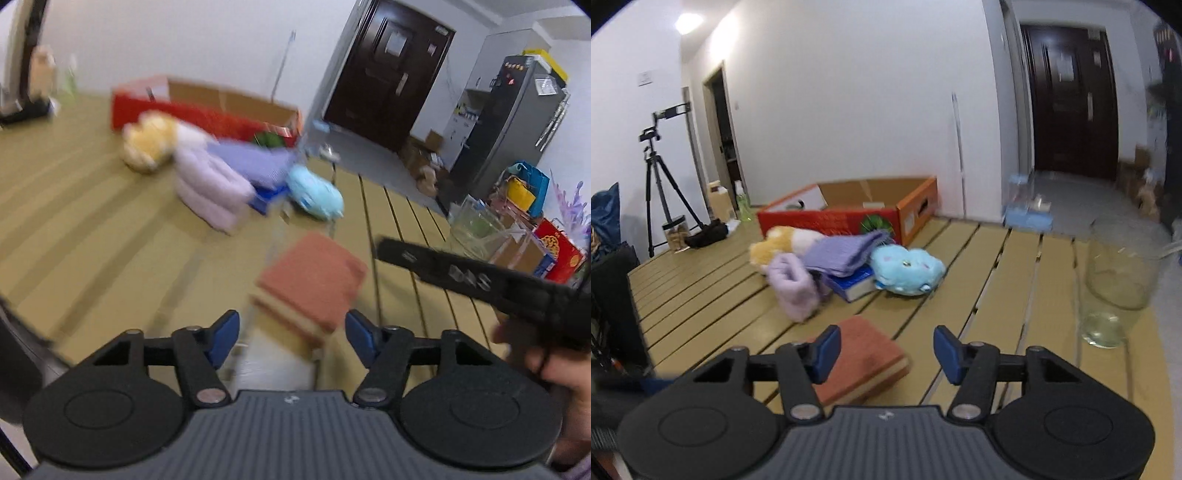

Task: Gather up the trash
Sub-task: 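Close both grippers on the red sponge block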

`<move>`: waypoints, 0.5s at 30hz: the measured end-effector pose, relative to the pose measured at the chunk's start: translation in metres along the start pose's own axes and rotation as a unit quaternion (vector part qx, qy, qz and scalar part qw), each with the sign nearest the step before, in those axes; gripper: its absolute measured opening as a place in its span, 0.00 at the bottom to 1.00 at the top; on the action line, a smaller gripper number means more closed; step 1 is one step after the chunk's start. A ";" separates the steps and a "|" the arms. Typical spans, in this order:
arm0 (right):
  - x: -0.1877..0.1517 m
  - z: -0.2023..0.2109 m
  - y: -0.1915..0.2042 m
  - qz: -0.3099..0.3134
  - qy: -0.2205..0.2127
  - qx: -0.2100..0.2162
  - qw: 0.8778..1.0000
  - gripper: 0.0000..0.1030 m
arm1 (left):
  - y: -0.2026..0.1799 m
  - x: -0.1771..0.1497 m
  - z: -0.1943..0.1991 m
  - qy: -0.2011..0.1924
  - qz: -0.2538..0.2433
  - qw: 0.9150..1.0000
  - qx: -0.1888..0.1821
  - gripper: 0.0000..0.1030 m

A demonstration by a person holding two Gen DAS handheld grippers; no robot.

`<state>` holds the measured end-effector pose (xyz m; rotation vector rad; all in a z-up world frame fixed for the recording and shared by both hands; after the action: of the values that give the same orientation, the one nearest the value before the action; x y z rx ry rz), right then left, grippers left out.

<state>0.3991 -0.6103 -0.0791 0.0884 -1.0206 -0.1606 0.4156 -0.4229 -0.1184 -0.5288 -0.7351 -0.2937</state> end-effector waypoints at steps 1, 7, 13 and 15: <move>0.002 -0.014 -0.005 -0.009 0.009 0.013 1.000 0.49 | -0.001 0.000 -0.011 0.007 0.015 1.000 -0.003 0.57; -0.004 -0.061 -0.001 -0.040 0.043 0.066 0.996 0.31 | 0.013 0.012 -0.036 0.007 0.049 0.998 -0.029 0.40; -0.033 -0.021 0.013 -0.098 0.022 0.098 0.990 0.27 | 0.040 0.031 -0.023 -0.009 0.041 0.998 -0.054 0.36; -0.033 -0.018 0.016 -0.110 0.012 0.098 0.989 0.27 | 0.038 0.035 -0.026 -0.009 0.036 0.998 -0.055 0.36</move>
<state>0.3993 -0.5885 -0.1139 0.3821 -0.9990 -0.2586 0.4710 -0.4087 -0.1236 -0.6614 -0.7181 -0.2625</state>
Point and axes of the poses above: each gripper's, at about its wrist camera, not at the fingertips, and z roughly against the way its jaws point, y to its left, x to its top, the point moved 8 cm from there along -z, roughly the way its jaws point, and after that the axes turned 2 degrees about z, right-handed, at the moved point
